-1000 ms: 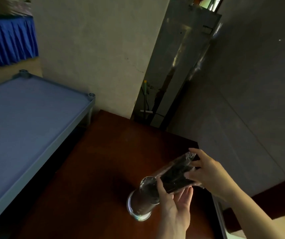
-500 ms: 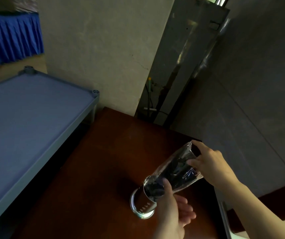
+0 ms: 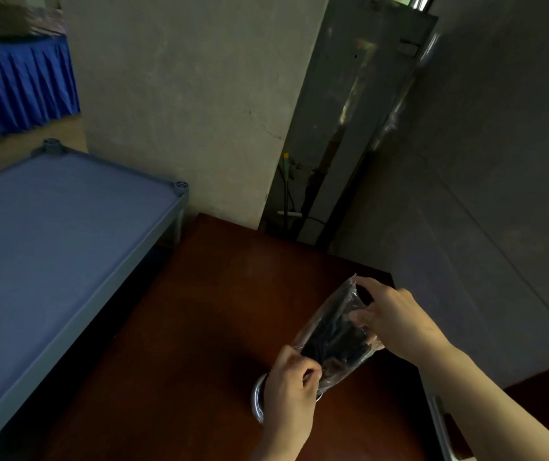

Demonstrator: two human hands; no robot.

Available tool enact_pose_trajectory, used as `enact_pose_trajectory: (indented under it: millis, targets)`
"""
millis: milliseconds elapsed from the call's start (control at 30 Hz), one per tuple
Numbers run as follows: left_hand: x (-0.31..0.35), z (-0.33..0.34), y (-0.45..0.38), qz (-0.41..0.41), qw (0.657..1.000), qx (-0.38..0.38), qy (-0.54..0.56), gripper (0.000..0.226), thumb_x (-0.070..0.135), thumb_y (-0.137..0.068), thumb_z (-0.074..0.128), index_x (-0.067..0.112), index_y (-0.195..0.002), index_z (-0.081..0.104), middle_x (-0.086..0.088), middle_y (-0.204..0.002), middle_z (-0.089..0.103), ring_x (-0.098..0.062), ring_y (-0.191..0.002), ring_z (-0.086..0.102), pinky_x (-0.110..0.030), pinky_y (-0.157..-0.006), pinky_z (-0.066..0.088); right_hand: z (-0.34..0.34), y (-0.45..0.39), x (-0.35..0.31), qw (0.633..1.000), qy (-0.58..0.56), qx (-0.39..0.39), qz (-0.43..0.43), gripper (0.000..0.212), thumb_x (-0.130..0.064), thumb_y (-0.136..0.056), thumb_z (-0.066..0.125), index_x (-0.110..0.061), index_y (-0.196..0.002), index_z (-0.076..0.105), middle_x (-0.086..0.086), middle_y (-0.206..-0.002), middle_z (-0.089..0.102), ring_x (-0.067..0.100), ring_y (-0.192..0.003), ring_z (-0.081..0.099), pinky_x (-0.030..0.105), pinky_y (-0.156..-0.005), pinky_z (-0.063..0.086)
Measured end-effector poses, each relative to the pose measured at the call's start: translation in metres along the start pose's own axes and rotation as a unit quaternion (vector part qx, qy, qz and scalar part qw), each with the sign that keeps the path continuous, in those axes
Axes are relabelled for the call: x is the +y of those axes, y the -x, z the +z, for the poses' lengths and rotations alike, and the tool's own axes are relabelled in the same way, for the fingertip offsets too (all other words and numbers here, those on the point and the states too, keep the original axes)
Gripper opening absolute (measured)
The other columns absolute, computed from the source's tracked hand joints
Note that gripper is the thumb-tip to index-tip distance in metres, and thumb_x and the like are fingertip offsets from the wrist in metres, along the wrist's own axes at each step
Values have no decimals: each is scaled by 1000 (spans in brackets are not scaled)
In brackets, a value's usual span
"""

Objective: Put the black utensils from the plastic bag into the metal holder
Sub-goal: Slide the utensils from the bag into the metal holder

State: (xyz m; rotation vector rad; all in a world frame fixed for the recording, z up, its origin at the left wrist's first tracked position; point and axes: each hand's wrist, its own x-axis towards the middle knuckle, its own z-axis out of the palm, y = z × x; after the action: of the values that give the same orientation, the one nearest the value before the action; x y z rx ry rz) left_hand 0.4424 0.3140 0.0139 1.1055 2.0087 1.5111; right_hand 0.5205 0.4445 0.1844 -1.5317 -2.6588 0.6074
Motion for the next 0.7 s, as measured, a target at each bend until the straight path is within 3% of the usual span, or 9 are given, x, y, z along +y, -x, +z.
enact_pose_trajectory:
  millis: [100, 200, 300, 400, 533, 633, 700]
  targets:
    - [0, -1, 3, 7, 999, 30, 36, 12, 12, -87, 77, 22, -83, 74, 18, -88, 54, 1, -71, 56, -18, -63, 53, -9, 0, 1, 1000, -12, 1, 2, 67, -26, -94, 69, -30, -152, 35, 2, -90, 75, 4, -61, 73, 15, -42, 49]
    - [3, -1, 3, 19, 996, 48, 73, 14, 5, -83, 80, 18, -80, 76, 13, -83, 58, 1, -75, 58, -11, -57, 47, -16, 0, 0, 1000, 8, 4, -6, 66, -28, -94, 69, -31, -152, 36, -4, -78, 74, -3, -59, 71, 17, -47, 50]
    - [7, -5, 1, 14, 995, 23, 100, 10, 12, -83, 80, 20, -87, 78, 12, -83, 59, -1, -75, 58, -11, -59, 46, -27, -2, -1, 999, 43, 10, -15, 66, -34, -93, 69, -32, -151, 37, -11, -71, 72, -4, -62, 70, 20, -56, 49]
    - [8, -18, -5, -37, 990, -8, 133, 23, 30, -86, 77, 36, -107, 70, 8, -87, 58, -2, -73, 55, -14, -61, 49, -32, -2, -2, 998, 64, 9, -28, 63, -38, -93, 68, -37, -149, 38, -8, -79, 76, 1, -74, 72, 34, -70, 59]
    - [8, -39, -38, -15, 989, 29, 146, 21, 37, -93, 66, 34, -114, 67, 9, -107, 59, -6, -94, 59, -10, -78, 51, -14, 6, -6, 994, 101, -14, -50, 67, -37, -95, 65, -40, -152, 31, -3, -111, 74, 17, -101, 70, 45, -84, 59]
    - [17, -43, -73, -17, 977, -77, 198, 42, 44, -94, 61, 26, -132, 64, 15, -131, 59, 2, -118, 58, -13, -94, 51, -2, 11, -4, 994, 94, -6, -58, 66, -37, -96, 64, -43, -152, 29, -4, -110, 74, 18, -104, 69, 46, -85, 57]
    - [23, -39, -88, -43, 954, -141, 261, 40, 37, -96, 65, 25, -134, 64, 14, -132, 65, 6, -121, 60, -14, -97, 50, 2, 13, -3, 993, 97, -4, -68, 65, -37, -96, 63, -45, -151, 28, -7, -109, 75, 16, -103, 70, 43, -82, 58]
